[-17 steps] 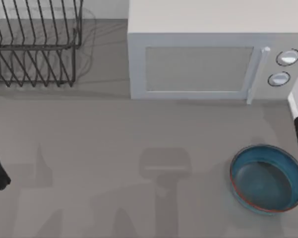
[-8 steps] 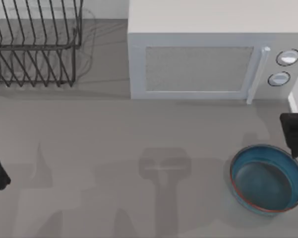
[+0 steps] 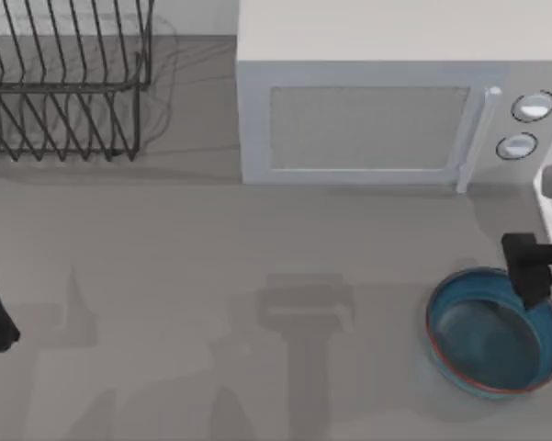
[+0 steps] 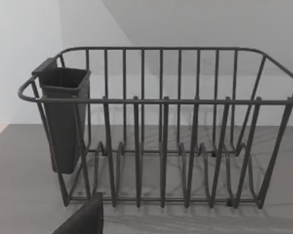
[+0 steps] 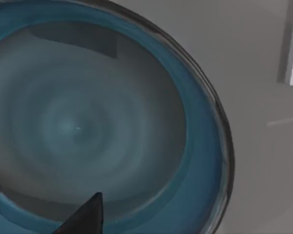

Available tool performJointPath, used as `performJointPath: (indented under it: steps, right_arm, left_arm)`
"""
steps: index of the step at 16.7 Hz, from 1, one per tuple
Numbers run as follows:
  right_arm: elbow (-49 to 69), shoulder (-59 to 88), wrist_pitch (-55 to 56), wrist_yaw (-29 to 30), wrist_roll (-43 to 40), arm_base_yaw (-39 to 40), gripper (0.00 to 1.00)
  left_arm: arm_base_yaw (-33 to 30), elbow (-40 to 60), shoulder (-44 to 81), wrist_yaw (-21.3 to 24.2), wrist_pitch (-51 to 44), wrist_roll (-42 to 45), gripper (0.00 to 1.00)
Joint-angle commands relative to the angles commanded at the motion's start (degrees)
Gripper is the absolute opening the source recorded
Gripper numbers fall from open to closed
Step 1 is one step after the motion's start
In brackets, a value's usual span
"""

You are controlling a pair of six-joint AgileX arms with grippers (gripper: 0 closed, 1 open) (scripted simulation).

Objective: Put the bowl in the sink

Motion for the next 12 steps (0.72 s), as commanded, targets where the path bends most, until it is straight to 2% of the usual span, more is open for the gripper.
performJointPath:
  steps: [5, 10, 12]
  right_arm:
    - [-8.3, 4.3, 12.7, 0.0, 0.3, 0.2, 1.00]
    - [-9.3, 4.7, 13.9, 0.0, 0.3, 0.2, 1.00]
    - [-9.3, 4.7, 13.9, 0.0, 0.3, 0.2, 0.85]
  left_arm:
    - [0.0, 0.0, 0.0, 0.0, 0.0, 0.0, 1.00]
    - [0.0, 0.0, 0.0, 0.0, 0.0, 0.0, 1.00]
    - [0.0, 0.0, 0.0, 0.0, 0.0, 0.0, 1.00]
